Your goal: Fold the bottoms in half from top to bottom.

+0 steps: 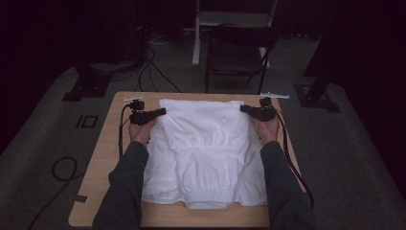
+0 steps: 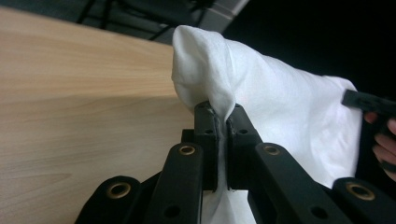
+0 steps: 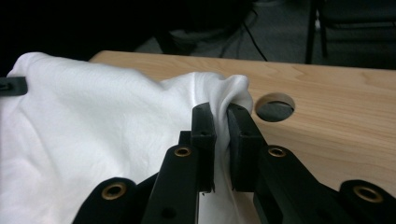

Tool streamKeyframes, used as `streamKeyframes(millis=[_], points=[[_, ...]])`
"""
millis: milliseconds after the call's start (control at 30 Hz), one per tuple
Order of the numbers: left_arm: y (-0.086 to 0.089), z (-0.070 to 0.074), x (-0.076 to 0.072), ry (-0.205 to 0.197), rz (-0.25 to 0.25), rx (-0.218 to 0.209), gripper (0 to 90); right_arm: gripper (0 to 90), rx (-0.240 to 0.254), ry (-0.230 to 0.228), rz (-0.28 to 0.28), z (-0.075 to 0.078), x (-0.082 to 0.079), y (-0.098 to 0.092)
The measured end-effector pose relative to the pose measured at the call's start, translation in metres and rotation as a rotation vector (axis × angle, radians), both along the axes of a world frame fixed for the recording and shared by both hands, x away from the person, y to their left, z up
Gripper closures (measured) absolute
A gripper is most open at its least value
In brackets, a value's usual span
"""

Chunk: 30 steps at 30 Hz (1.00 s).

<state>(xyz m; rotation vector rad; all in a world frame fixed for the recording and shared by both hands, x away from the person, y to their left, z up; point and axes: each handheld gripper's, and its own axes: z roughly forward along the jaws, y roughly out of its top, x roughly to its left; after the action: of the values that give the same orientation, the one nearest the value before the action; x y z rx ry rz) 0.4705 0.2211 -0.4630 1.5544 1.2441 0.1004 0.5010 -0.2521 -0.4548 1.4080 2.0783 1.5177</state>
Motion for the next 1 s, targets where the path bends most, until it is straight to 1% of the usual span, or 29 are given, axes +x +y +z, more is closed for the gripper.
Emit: streamKeyframes(millis=[33,67,100,133,167,200,233,267,300,333,400,433,467,500,533,567,600,667,700,733,767,800,833,900,933,967,1000], points=[[0.001,0.009,-0.014,-0.038,-0.029,-0.001,85.3,82.5,0.029,-0.026,0.016,0.004,-0.015,-0.006],[0.002,0.013,-0.021,-0.05,-0.041,-0.01,85.3,82.5,0.057,-0.039,0.027,0.006,-0.023,-0.008],[0.002,0.013,-0.021,-0.05,-0.041,-0.01,85.3,82.5,0.075,-0.049,0.035,0.006,-0.031,-0.011],[0.004,0.018,-0.036,-0.084,-0.061,-0.006,85.3,82.5,0.084,-0.059,0.042,0.007,-0.04,-0.013],[0.004,0.018,-0.036,-0.084,-0.061,-0.006,85.3,82.5,0.084,-0.059,0.042,0.007,-0.04,-0.013],[0.005,0.02,-0.044,-0.091,-0.072,-0.015,85.2,82.4,0.109,-0.084,0.068,0.008,-0.057,-0.016],[0.007,0.02,-0.052,-0.099,-0.086,-0.026,85.2,82.4,0.11,-0.099,0.076,0.009,-0.066,-0.018],[0.008,0.02,-0.061,-0.112,-0.091,-0.031,85.2,82.4,0.11,-0.099,0.076,0.009,-0.066,-0.018],[0.008,0.02,-0.07,-0.119,-0.1,-0.031,85.1,82.4,0.125,-0.12,0.096,0.01,-0.085,-0.021],[0.009,0.02,-0.078,-0.121,-0.109,-0.034,85.1,82.4,0.125,-0.12,0.096,0.01,-0.085,-0.021],[0.011,0.018,-0.096,-0.138,-0.123,-0.033,85.1,82.3,0.127,-0.142,0.117,0.01,-0.104,-0.023],[0.012,0.017,-0.105,-0.143,-0.13,-0.031,85.0,82.3,0.128,-0.151,0.125,0.009,-0.113,-0.024],[0.013,0.012,-0.124,-0.154,-0.143,-0.02,84.7,82.2,0.121,-0.164,0.143,0.006,-0.132,-0.025],[0.013,0.012,-0.124,-0.154,-0.143,-0.02,84.5,82.2,0.121,-0.164,0.143,0.006,-0.132,-0.025],[0.014,0.01,-0.133,-0.159,-0.151,-0.006,84.3,82.2,0.11,-0.175,0.154,0.001,-0.152,-0.027],[0.015,0.006,-0.143,-0.167,-0.152,0.004,83.9,82.2,0.11,-0.175,0.154,0.001,-0.152,-0.027],[0.015,0.001,-0.152,-0.166,-0.159,-0.001,83.9,82.2,0.101,-0.18,0.157,-0.002,-0.161,-0.027],[0.017,-0.01,-0.169,-0.154,-0.161,0.014,83.4,82.1,0.07,-0.184,0.164,-0.01,-0.178,-0.028],[0.017,-0.017,-0.177,-0.143,-0.164,0.017,83.2,82.0,0.046,-0.178,0.176,-0.02,-0.193,-0.028],[0.017,-0.024,-0.183,-0.129,-0.171,0.017,83.2,82.0,0.046,-0.178,0.176,-0.02,-0.193,-0.028],[0.016,-0.031,-0.189,-0.117,-0.167,0.033,82.7,82.0,0.008,-0.157,0.186,-0.031,-0.204,-0.027],[0.016,-0.036,-0.193,-0.105,-0.167,0.041,82.7,82.0,0.008,-0.157,0.186,-0.031,-0.204,-0.027],[0.015,-0.046,-0.198,-0.077,-0.169,0.041,82.7,81.9,0.002,-0.147,0.189,-0.036,-0.208,-0.026],[0.013,-0.06,-0.203,-0.024,-0.18,0.063,81.7,81.7,-0.025,-0.127,0.2,-0.047,-0.218,-0.024],[0.013,-0.067,-0.205,0.002,-0.177,0.07,79.9,81.3,-0.03,-0.108,0.203,-0.052,-0.221,-0.023],[0.013,-0.073,-0.206,0.028,-0.177,0.079,72.0,78.0,-0.05,-0.076,0.217,-0.06,-0.226,-0.022],[0.014,-0.076,-0.207,0.042,-0.179,0.089,72.0,78.0,-0.05,-0.076,0.217,-0.06,-0.226,-0.022]])
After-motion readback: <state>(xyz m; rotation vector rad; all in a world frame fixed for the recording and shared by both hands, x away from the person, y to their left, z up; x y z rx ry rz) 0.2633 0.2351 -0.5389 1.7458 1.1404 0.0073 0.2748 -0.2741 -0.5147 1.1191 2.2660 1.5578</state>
